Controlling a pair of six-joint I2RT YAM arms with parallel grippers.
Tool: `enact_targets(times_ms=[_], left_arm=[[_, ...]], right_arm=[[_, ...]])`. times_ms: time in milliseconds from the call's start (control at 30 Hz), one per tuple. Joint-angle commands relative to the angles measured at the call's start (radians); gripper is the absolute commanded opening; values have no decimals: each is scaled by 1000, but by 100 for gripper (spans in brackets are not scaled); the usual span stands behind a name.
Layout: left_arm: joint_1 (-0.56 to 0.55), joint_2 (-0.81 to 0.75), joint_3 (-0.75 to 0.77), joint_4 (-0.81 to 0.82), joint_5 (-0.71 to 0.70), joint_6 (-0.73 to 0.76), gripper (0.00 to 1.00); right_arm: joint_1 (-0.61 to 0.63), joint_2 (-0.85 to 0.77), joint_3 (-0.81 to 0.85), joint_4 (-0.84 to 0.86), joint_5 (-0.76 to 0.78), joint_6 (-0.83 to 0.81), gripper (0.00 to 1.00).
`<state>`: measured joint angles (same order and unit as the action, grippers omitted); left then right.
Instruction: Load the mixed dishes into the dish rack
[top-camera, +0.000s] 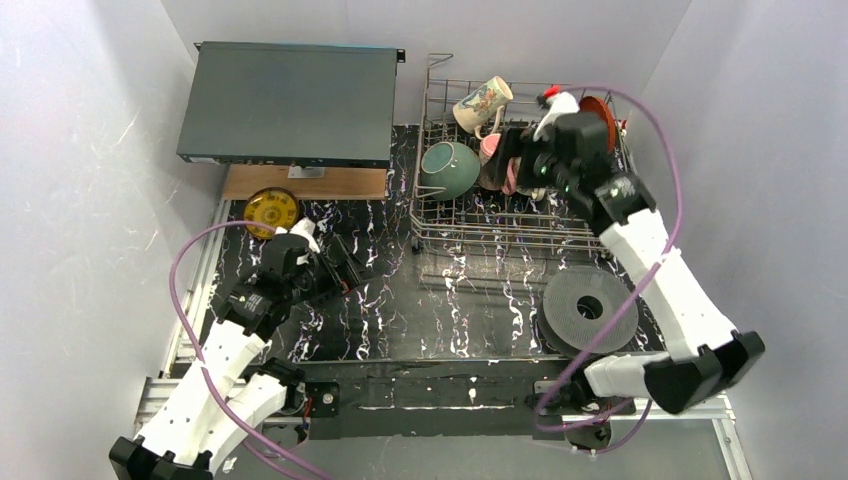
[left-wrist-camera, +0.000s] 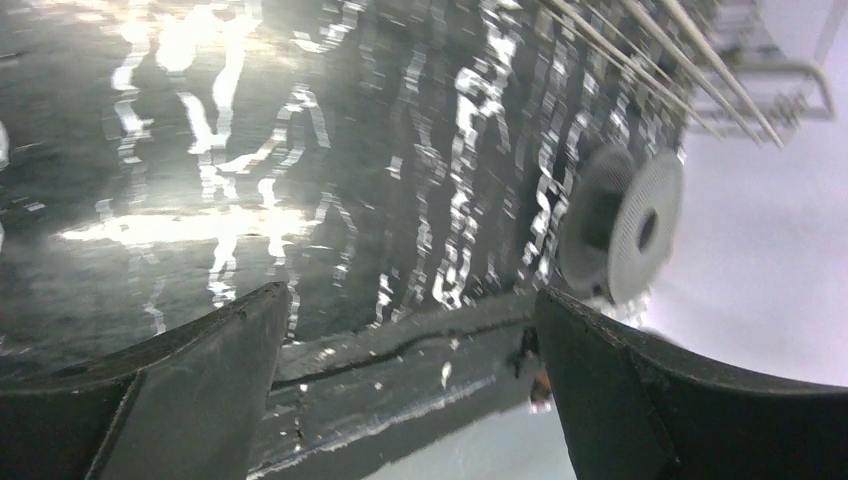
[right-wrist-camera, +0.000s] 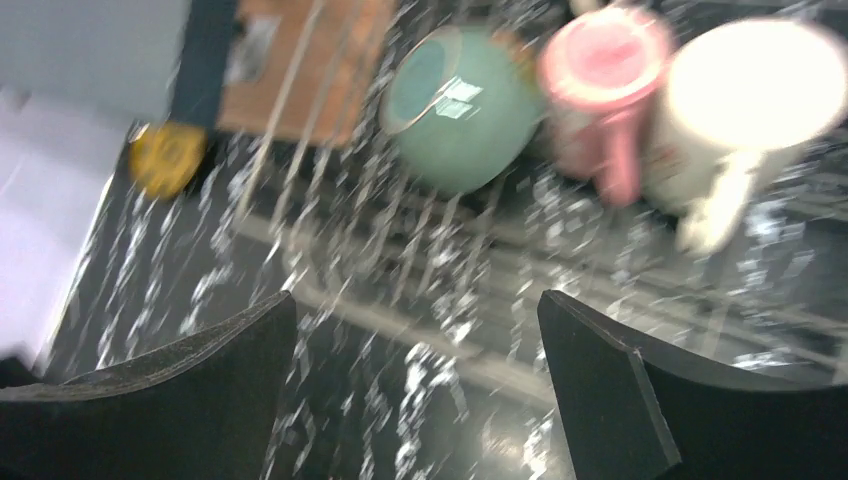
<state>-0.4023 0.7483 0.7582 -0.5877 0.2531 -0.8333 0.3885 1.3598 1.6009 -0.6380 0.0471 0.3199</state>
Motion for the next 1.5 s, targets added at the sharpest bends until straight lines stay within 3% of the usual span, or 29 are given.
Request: enact_targets(times_ms=[0,233,333,600,767,900,1067,1233,1467], left_arm=[[1,-38,-63,-56,-301,-156,93],[38,25,-155,107,-482,-323,89],[118,38,-214,219,-536,-389,87],[450,287,-238,551,-381,-465,87],[534,455,-237,766,-424,-475,82],[613,624,-240,952,-372,-527,76],[663,788,-237,1176,-379,-536,69],[664,911,-205,1299,-426,-485,65],[669,1021,-193,1405,-436,-535,52]], right_arm=[[161,-193,-203,168,-144,107,98],[188,-350,-319,169,-139,91,98],[188,-416,-334,149,-106,41,98],[188,-507,-357,112,-94,-28,98],[186,-539,-375,98,-74,-51,98],[187,-560,-385,76,-30,-68,98],[187,-592,-394,62,12,-77,98],[186,-606,-394,57,33,-77,98],[187,-607,-387,46,43,-64,98]])
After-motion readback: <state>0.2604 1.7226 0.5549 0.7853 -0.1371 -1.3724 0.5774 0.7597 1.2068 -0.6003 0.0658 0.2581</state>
